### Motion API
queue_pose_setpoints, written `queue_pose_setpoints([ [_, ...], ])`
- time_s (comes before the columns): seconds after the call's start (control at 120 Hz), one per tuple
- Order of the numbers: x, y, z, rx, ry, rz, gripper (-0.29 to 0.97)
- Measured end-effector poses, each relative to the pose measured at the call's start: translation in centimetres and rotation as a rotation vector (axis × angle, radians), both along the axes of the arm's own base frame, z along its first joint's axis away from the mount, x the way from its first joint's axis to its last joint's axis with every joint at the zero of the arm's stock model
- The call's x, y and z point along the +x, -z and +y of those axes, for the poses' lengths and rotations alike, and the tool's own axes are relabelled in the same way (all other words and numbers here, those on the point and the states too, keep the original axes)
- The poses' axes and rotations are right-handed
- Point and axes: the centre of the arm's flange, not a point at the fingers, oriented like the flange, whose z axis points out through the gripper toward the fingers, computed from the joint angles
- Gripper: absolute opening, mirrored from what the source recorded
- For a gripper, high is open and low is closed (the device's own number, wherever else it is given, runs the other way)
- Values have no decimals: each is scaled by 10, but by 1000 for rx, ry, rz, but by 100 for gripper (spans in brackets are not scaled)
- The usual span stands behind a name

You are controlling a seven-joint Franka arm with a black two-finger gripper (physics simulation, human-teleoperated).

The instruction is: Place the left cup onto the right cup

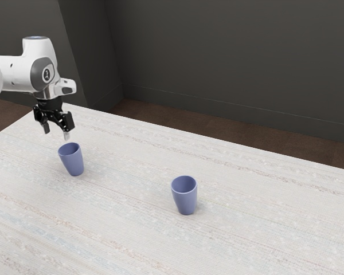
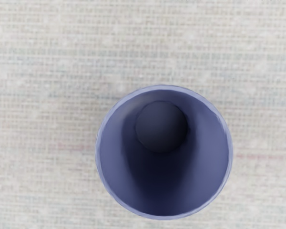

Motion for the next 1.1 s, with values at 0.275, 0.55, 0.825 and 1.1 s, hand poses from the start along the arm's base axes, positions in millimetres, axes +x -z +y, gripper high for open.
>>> queue_pose_setpoints([
  [0.275, 2, 13, 12, 0, 30, 4, 68],
  [0.55, 13, 22, 18, -2, 56, 0, 68],
  [0.825, 16, 38, 23, -15, 63, 12, 68],
  [1.1, 15, 52, 33, -24, 57, 16, 68],
])
